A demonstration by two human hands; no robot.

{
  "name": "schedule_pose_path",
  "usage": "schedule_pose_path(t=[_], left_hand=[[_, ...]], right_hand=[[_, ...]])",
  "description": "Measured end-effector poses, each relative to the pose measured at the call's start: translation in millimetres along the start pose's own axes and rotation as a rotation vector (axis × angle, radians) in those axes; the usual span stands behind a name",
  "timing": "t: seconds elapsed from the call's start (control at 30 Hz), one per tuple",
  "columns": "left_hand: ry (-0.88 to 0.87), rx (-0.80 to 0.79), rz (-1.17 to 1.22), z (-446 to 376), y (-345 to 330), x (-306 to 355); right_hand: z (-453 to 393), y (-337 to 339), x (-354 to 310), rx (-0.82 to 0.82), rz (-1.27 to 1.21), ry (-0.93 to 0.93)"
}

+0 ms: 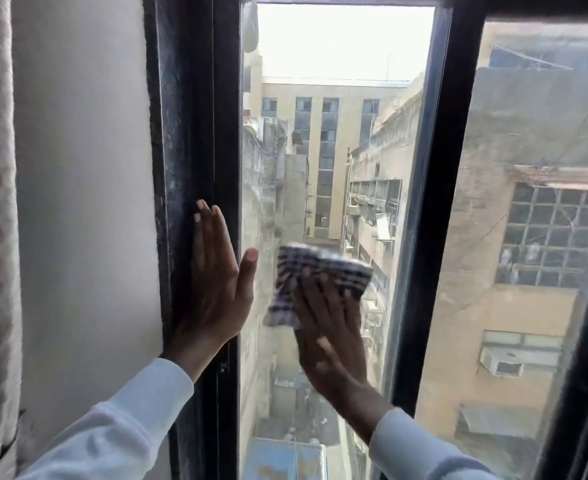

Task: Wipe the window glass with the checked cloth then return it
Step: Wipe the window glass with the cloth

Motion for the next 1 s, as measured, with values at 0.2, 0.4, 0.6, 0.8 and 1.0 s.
schedule_pose_path(t=[0.2,0.4,0.6,0.8,1.0], left_hand=[[-0.012,0.031,0.069,2.8,0.0,-2.3],[-0.018,0.014,-0.019,-1.7,-2.8,1.3],[-0.013,0.004,-0.023,-0.1,-1.5,4.8],[0.005,-0.014,-0.069,-0.2,2.1,11.8],[0.022,-0.041,-0.069,-1.6,3.0,10.4]], right_hand=[[-69.3,9.5,34.0,0.115,-0.039,-0.087],[30.5,-17.9,-17.8,-0.085,0.012,0.326],[-25.6,15.2,56.7,0.219,-0.038,-0.257],[-66.3,16.0,1.1,0.203,0.094,0.179],[23.1,23.7,15.6,0.168,0.17,0.16]])
Point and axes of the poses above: each hand's wrist, its own z-axis away from the middle knuckle, its own y-axis out of the back of the hand, x = y × z, the point moved 8 cm from there along -z, towards the middle knuckle, and after that the axes turned 12 degrees about -y, right-handed, at the moved point
